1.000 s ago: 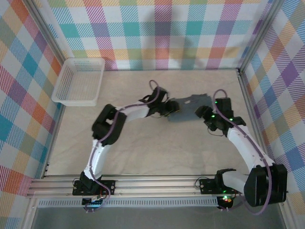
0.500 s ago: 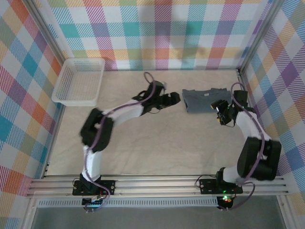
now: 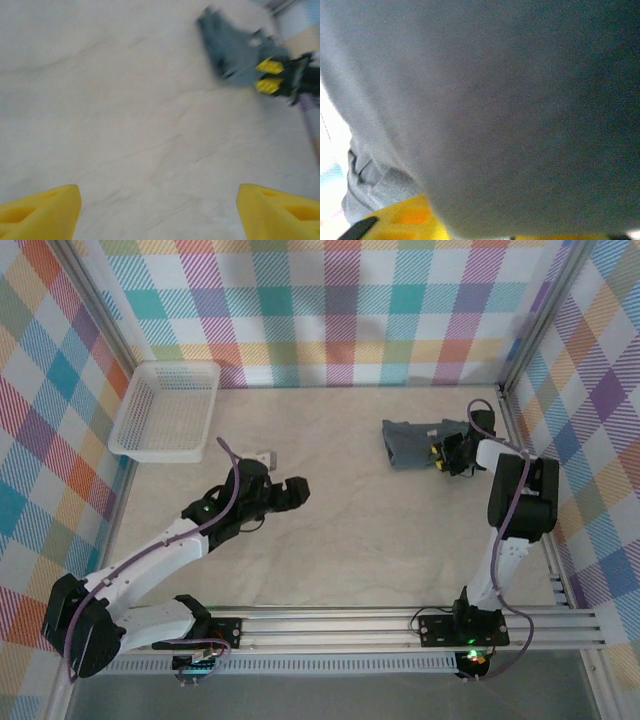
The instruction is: Fold the inside-out t-shirt
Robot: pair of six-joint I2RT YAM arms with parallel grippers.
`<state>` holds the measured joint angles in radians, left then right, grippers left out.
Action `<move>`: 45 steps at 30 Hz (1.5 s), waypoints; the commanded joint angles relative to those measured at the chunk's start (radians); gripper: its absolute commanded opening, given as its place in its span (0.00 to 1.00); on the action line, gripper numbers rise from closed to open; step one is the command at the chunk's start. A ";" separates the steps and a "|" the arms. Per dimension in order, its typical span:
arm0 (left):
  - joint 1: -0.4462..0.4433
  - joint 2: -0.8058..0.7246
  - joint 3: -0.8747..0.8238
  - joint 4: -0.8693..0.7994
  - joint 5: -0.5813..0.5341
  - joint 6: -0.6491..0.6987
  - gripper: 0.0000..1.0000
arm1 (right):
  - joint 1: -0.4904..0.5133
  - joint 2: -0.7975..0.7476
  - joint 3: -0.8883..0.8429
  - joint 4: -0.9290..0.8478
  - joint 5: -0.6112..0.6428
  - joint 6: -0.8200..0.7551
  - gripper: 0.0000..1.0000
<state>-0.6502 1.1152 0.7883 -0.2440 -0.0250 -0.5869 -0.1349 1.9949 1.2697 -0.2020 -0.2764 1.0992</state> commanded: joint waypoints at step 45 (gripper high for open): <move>0.546 0.227 -0.457 1.007 -0.122 0.648 1.00 | 0.115 -0.452 -0.883 1.076 0.228 -1.064 1.00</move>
<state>-0.1265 1.3018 0.2729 0.5903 -0.3016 0.0074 -0.0402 1.5097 0.3565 0.7128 0.0097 0.1234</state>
